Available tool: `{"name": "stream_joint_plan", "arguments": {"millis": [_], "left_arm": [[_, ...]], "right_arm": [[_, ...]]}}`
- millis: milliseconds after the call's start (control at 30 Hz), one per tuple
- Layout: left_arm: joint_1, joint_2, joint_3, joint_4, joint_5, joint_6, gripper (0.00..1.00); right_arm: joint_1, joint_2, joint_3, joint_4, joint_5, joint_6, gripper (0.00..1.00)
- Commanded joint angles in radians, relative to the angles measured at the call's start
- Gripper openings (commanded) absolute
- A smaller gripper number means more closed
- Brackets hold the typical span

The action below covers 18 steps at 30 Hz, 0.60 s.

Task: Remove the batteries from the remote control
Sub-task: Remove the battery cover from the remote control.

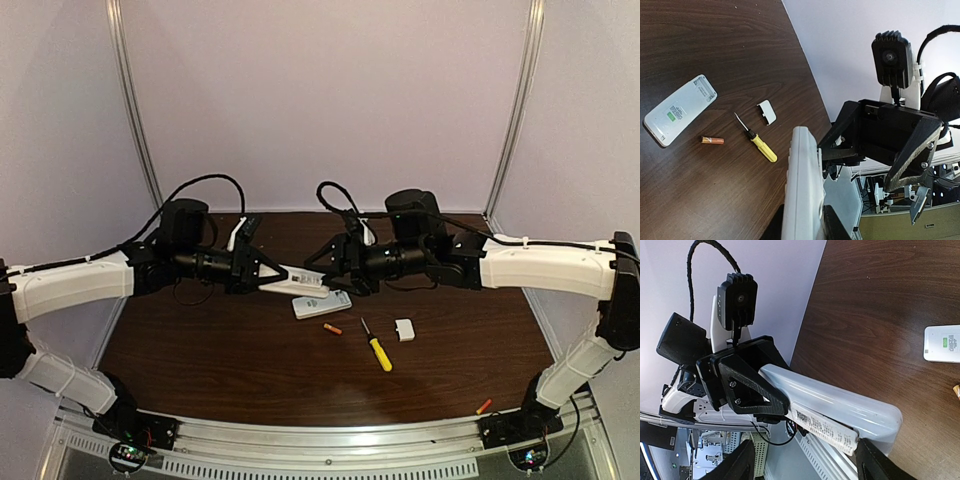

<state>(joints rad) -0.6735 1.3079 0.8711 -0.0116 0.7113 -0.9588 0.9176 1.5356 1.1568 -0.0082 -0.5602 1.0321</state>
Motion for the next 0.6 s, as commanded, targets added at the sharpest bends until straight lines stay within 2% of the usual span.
{"name": "stream_joint_plan", "arguments": {"millis": [0, 567], "left_arm": [[-0.092, 0.025, 0.022, 0.216, 0.137, 0.026, 0.0], [-0.092, 0.04, -0.017, 0.197, 0.079, 0.031, 0.0]], "right_arm": [[0.044, 0.025, 0.065, 0.195, -0.173, -0.005, 0.7], [0.027, -0.013, 0.029, 0.179, -0.172, -0.015, 0.7]]}}
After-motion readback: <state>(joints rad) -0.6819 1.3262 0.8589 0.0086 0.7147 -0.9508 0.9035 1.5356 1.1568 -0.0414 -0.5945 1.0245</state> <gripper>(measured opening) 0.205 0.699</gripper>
